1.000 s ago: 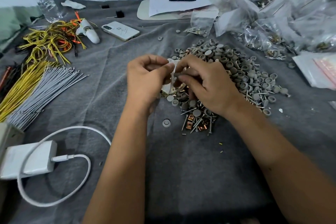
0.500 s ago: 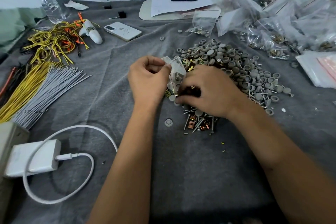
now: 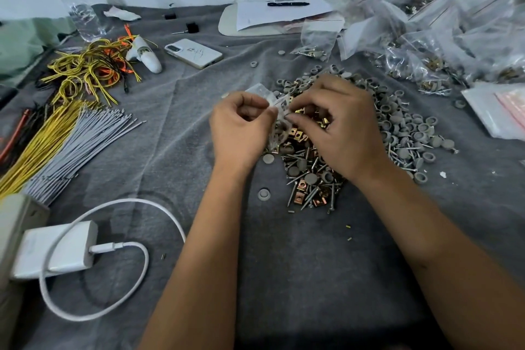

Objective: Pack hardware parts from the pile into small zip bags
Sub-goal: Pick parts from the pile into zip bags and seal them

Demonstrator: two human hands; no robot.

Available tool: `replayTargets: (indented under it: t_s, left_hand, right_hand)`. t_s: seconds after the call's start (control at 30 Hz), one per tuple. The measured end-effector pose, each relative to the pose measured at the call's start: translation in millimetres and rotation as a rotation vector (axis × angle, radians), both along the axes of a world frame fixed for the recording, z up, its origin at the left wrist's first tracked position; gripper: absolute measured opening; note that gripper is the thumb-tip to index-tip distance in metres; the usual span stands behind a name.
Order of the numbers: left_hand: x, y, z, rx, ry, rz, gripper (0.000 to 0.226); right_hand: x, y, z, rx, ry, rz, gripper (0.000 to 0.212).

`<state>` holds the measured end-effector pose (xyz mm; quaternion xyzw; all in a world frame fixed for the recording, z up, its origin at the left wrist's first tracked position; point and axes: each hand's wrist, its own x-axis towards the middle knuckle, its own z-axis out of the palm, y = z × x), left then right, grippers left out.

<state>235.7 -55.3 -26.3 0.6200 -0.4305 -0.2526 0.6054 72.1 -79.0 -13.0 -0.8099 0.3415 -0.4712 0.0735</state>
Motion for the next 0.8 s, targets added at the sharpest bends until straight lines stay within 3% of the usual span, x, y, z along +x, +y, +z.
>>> replayTargets:
  t_s: [0.13,0.33,0.43,0.5,0.57,0.73,0.8]
  left_hand:
    - [-2.3,-0.7,0.1,0.000,0.061,-0.071,0.011]
    - [-0.1,-0.2,1.0,-0.002,0.042,0.012,0.012]
    - [1.5,-1.4,1.1,-0.002,0.038,0.063,0.021]
    - [2.7,-2.2,0.7,-0.002,0.040,0.103,0.022]
    - [4.1,-3.0,0.3,-0.005,0.053,0.138,0.020]
    - [5.0,-4.6,-1.3,-0.001,0.065,0.165,0.019]
    - [4.9,-4.1,-1.2,0.000,0.067,0.156,0.020]
  right_hand:
    - [0.6,-3.9,-5.8,0.040,0.112,0.004,0.018]
    - [-5.8,-5.8,0.6,0.026,0.024,0.001,0.013]
    - [-1.5,0.4,-1.1,0.080,0.320,0.138,0.020]
    - [6.7,4.8,-3.2,0.111,0.567,0.136,0.029]
    - [13.9,6.7,-4.6,0.084,0.668,0.100,0.034]
    - [14.3,8.2,-6.6,0.043,0.641,0.142,0.018]
    - [13.7,9.6,-7.2,0.000,0.526,0.186,0.015]
